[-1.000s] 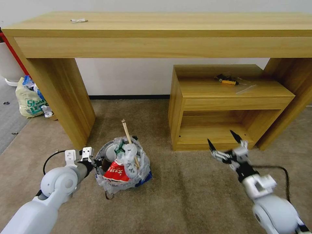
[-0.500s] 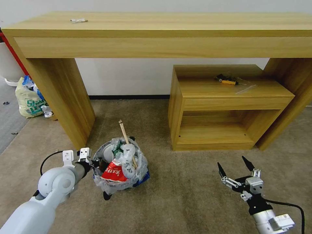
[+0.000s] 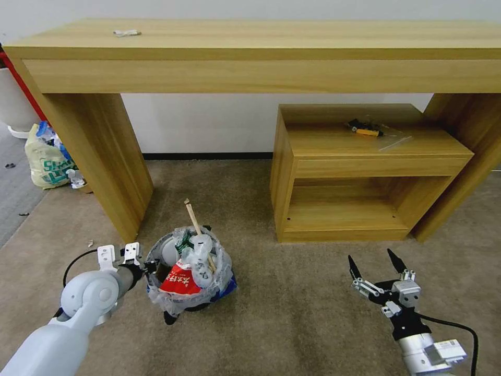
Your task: Pick up the trash bin and place the garbage on the floor into it.
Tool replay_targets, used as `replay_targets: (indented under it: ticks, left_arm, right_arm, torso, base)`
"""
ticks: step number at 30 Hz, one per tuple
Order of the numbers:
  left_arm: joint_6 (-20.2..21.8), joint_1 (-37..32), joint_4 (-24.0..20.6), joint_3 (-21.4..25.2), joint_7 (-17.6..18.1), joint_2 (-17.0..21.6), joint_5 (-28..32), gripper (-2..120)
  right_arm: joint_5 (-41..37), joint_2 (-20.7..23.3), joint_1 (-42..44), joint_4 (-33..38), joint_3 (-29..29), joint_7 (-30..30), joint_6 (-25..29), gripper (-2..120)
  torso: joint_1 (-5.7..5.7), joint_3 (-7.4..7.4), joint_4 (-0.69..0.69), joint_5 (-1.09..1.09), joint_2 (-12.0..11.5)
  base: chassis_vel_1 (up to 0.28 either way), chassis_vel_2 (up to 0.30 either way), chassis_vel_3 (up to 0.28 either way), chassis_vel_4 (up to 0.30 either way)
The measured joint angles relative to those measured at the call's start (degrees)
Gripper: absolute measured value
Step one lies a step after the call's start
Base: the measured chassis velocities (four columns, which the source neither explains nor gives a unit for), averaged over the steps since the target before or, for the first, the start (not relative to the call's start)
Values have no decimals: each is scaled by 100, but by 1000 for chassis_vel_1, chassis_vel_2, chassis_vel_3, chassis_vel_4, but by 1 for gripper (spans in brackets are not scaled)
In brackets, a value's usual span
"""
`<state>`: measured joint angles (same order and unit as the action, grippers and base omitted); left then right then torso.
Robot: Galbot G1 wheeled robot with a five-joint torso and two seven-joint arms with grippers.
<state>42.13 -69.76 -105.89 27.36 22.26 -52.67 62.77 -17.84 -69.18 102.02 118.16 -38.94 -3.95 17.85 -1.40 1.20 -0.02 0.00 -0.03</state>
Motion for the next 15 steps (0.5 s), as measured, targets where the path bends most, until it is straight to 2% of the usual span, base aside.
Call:
replay_targets:
  ticks: [15]
  left_arm:
    - [-5, 48, 240, -15, -26, -72, 5, 0]
  right_arm:
    - [-94, 3, -62, 13, 104, 57, -65, 100]
  torso:
    - [0, -1, 1, 3, 0]
  base:
    - [0, 0, 0, 0]
